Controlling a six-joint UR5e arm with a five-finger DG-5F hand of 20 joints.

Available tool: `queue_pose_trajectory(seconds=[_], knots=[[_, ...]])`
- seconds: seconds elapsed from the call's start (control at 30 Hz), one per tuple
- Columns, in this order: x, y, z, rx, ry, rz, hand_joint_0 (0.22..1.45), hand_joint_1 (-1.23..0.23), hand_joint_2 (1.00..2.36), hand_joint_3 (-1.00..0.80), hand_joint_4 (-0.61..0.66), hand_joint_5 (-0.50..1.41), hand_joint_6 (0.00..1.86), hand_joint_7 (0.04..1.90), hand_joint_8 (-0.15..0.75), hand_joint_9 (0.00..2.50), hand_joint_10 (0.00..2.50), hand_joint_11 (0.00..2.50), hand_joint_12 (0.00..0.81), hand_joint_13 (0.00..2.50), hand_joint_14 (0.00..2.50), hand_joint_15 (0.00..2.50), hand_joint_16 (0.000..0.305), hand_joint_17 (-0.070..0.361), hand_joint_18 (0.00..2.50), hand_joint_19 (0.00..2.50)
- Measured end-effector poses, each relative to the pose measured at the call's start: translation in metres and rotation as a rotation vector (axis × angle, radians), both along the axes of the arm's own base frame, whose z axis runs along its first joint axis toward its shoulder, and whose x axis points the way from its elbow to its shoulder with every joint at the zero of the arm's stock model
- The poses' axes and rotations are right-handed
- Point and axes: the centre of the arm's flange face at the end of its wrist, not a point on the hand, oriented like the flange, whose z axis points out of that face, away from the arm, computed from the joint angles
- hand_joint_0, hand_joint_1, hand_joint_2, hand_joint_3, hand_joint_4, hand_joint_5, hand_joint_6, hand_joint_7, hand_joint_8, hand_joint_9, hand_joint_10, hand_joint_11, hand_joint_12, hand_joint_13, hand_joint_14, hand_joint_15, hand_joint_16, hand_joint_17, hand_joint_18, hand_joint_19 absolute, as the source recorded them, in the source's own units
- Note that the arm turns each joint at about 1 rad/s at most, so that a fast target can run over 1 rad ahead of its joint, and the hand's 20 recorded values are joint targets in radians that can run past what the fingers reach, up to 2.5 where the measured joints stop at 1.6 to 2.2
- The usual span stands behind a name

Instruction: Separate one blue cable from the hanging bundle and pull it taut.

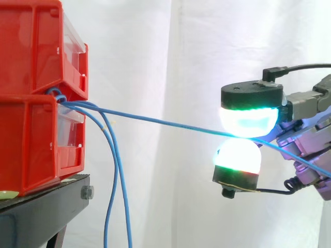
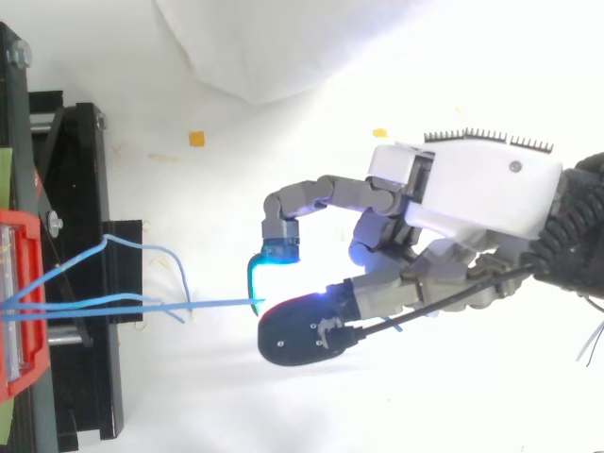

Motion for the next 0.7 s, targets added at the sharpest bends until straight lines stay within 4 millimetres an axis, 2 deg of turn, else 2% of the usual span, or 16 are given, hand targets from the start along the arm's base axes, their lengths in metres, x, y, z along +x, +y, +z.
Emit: queue_pose_trajectory(seconds=[0.3,0.7], knots=[[-0.0095,-0.0017,0.0105,-0.019,0.045,0.033,0.78,-0.68,1.02,-0.27,0.02,0.13,0.5,1.47,-0.059,1.91,2.5,1.51,0.105,1.35,2.5,1.28,0.052,0.117,1.6,0.93],[-0.011,0.0006,0.0107,-0.057,0.063,0.039,0.77,-0.68,1.02,-0.27,0.02,0.13,0.51,1.45,-0.059,1.91,2.5,1.5,0.105,1.35,2.5,1.28,0.051,0.115,1.61,0.97]])
